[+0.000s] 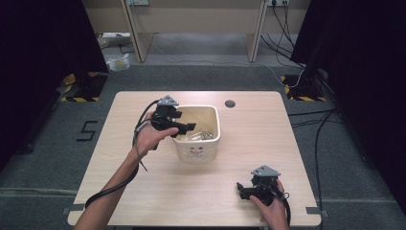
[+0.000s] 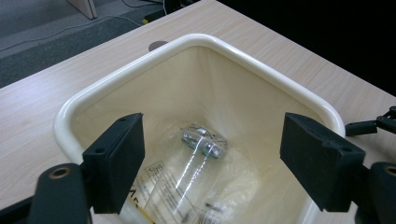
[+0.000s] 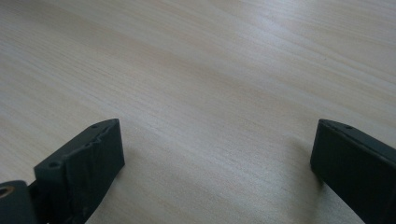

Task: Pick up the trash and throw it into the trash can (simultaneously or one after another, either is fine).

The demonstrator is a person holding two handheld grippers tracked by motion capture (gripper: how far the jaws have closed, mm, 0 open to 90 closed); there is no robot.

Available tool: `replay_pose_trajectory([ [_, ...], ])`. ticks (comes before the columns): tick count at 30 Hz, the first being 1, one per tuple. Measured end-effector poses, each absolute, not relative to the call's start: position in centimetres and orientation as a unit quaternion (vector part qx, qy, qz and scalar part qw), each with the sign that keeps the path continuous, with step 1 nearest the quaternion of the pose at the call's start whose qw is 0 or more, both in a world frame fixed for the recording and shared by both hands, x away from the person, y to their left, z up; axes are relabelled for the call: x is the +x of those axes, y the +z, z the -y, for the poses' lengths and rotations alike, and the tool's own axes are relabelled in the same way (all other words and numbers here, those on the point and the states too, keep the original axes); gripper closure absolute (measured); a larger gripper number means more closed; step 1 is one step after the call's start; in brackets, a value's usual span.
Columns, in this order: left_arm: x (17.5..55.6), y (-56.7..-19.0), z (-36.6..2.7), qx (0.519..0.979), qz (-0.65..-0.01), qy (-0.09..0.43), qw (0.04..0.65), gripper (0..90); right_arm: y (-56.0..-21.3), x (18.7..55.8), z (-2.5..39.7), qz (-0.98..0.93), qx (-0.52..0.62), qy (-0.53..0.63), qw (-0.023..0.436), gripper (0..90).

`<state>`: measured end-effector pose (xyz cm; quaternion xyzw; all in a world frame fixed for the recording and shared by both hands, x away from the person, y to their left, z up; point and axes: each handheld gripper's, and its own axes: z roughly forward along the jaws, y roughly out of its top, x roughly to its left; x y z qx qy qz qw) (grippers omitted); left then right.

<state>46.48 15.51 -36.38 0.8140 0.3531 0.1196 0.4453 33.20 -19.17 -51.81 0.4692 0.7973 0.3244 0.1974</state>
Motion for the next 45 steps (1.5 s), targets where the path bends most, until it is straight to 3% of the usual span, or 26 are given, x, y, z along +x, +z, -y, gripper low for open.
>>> replay_pose_trajectory([
  [27,43.3,-36.4,-21.5,0.798,-0.369,0.132,0.457,21.2,-51.8,33.2,19.2,-0.798,0.469,0.324,0.197,3.0],
  [45,40.9,-37.9,-22.7,0.795,-0.365,0.119,0.470,20.4,-51.8,33.2,19.2,-0.798,0.469,0.323,0.198,3.1],
])
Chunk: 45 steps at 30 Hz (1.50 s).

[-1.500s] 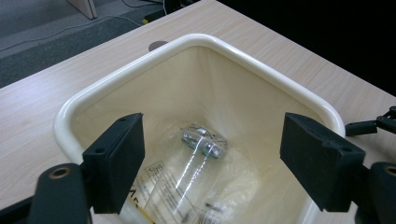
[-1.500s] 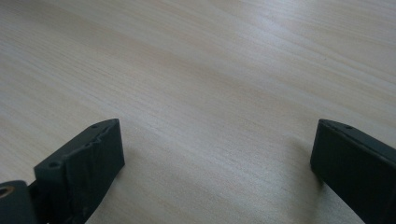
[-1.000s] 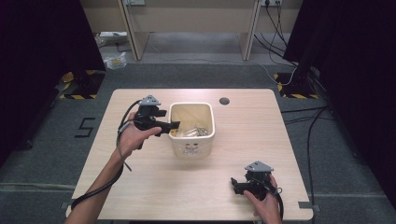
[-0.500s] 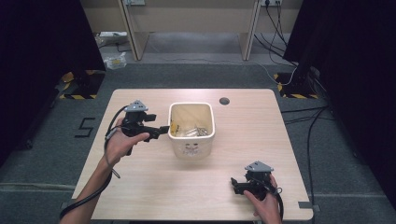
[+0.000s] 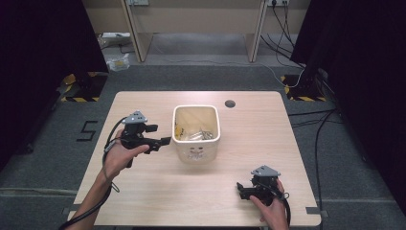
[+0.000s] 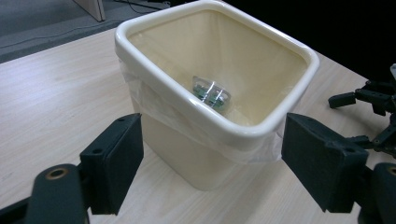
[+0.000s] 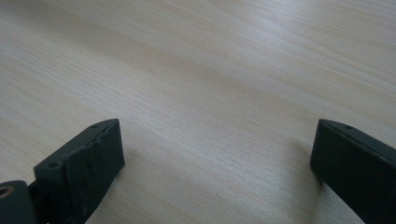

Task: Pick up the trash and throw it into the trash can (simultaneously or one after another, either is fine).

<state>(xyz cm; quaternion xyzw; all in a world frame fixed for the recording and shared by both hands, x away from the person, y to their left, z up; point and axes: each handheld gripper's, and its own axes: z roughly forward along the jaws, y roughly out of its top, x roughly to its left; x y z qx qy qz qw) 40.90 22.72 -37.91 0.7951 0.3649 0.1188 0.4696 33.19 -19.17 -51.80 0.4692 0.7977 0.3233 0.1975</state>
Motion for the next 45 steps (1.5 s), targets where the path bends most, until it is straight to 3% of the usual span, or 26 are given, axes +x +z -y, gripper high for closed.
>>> replay_pose_trajectory([
  [20,37.3,-41.0,-23.6,0.796,-0.367,0.125,0.465,20.4,-51.8,33.2,19.2,-0.798,0.469,0.323,0.198,3.1],
  [45,35.4,-46.5,-22.7,0.817,-0.361,0.122,0.433,20.4,-51.8,33.2,19.2,-0.798,0.469,0.323,0.198,3.1],
])
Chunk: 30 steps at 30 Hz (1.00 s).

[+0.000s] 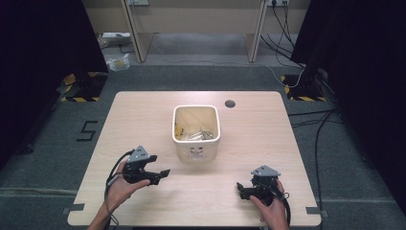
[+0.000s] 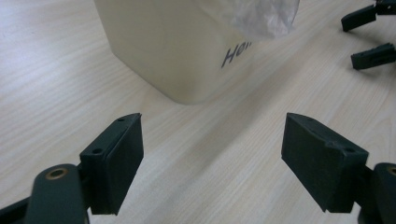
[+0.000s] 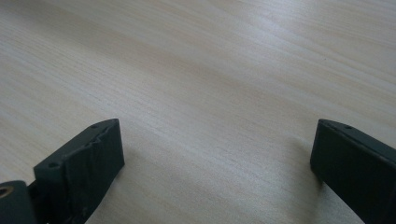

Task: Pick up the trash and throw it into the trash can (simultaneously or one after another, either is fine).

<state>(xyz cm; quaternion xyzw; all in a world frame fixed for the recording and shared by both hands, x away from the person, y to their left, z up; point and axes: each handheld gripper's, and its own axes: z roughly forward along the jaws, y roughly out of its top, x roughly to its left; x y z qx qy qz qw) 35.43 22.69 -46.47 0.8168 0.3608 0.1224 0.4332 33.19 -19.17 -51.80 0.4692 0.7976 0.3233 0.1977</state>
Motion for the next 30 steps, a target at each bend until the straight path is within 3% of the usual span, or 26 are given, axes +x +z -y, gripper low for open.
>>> replay_pose_trajectory([
  [30,34.1,-50.4,-23.9,0.826,-0.371,0.128,0.404,20.4,-51.8,33.2,19.2,-0.798,0.469,0.323,0.198,3.1],
])
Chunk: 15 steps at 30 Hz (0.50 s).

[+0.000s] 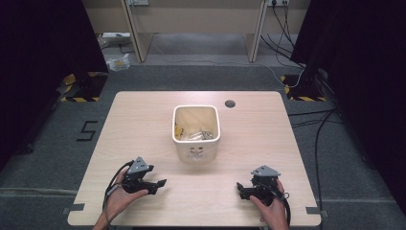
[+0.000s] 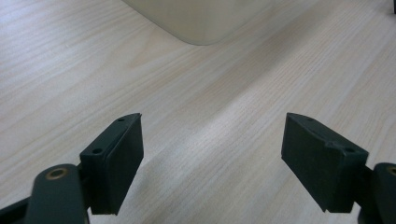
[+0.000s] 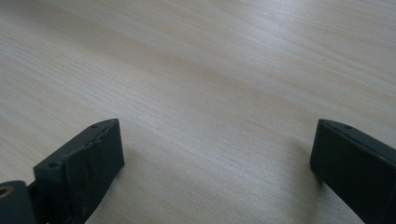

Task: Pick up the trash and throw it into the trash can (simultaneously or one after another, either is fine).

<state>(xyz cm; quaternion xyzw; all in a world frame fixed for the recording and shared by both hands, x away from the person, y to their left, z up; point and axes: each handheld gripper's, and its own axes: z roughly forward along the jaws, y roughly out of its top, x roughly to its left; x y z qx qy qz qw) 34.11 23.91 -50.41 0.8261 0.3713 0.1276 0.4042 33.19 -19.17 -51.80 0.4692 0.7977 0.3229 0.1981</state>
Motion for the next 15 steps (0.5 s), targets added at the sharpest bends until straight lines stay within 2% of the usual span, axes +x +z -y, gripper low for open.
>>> replay_pose_trajectory([
  [15,33.32,-51.22,-24.23,0.835,-0.372,0.140,0.381,20.3,-51.80,33.19,19.17,-0.798,0.469,0.323,0.198,3.1],
])
